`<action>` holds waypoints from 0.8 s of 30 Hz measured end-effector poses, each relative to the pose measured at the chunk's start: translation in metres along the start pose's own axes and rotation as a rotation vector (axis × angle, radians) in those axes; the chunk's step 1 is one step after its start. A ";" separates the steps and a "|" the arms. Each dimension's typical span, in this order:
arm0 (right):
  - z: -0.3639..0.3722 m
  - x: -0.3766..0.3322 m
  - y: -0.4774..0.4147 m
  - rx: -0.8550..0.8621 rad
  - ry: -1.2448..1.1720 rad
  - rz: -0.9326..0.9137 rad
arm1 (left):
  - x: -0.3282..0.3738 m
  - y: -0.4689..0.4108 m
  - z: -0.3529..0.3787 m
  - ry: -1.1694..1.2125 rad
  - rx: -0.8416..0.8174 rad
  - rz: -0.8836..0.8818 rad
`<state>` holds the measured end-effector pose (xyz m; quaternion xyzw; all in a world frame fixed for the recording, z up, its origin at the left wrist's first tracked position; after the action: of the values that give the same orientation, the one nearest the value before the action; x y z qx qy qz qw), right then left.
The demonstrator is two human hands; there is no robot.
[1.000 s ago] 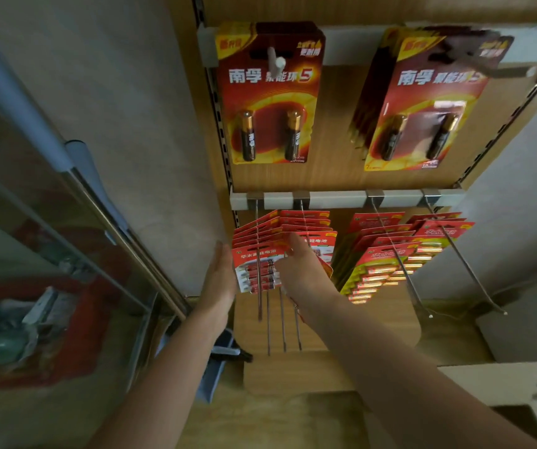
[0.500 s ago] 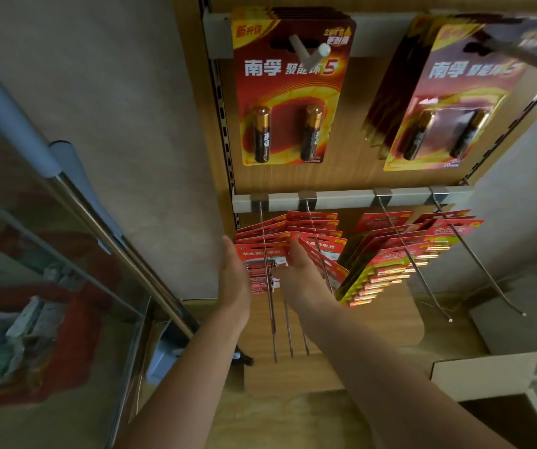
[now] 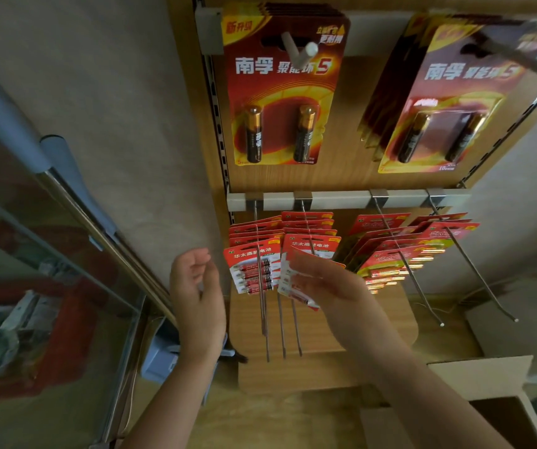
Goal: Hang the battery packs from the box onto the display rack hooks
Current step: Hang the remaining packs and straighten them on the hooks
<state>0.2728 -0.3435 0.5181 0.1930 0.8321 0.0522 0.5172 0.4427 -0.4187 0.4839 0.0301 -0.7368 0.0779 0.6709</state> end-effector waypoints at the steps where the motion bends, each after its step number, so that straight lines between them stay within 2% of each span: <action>1: -0.011 0.002 0.002 0.052 0.019 -0.012 | 0.004 0.004 0.001 -0.041 -0.043 0.068; 3: -0.030 0.006 0.001 0.159 0.098 -0.026 | 0.013 0.010 0.011 -0.160 -0.157 0.177; 5: -0.043 0.013 -0.007 0.249 0.296 -0.053 | 0.023 0.012 0.028 -0.303 -0.289 0.288; 8: -0.044 0.025 -0.023 0.276 0.538 -0.091 | 0.029 0.009 0.057 -0.553 -0.448 0.444; 13: -0.046 0.025 -0.040 0.293 0.594 -0.161 | 0.033 -0.003 0.083 -0.899 -0.502 0.580; 16: -0.048 0.021 -0.049 0.304 0.619 -0.189 | 0.036 -0.007 0.088 -0.909 -0.455 0.653; 19: -0.050 0.018 -0.057 0.304 0.610 -0.199 | 0.038 -0.012 0.082 -0.807 -0.385 0.675; 24: -0.053 0.013 -0.063 0.297 0.635 -0.189 | 0.026 -0.026 0.056 -0.727 -0.329 0.567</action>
<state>0.2039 -0.3911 0.5137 0.1625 0.9639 -0.0597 0.2021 0.3891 -0.4510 0.5066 -0.2532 -0.9049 0.1246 0.3185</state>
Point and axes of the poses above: each hand's wrist, its own y-axis away from the middle knuckle, its own z-axis out of the palm, x = y × z, the point moved 6 cm from there along -y, towards the middle knuckle, and after that the axes turned 10 degrees about y, right-handed, at the moved point
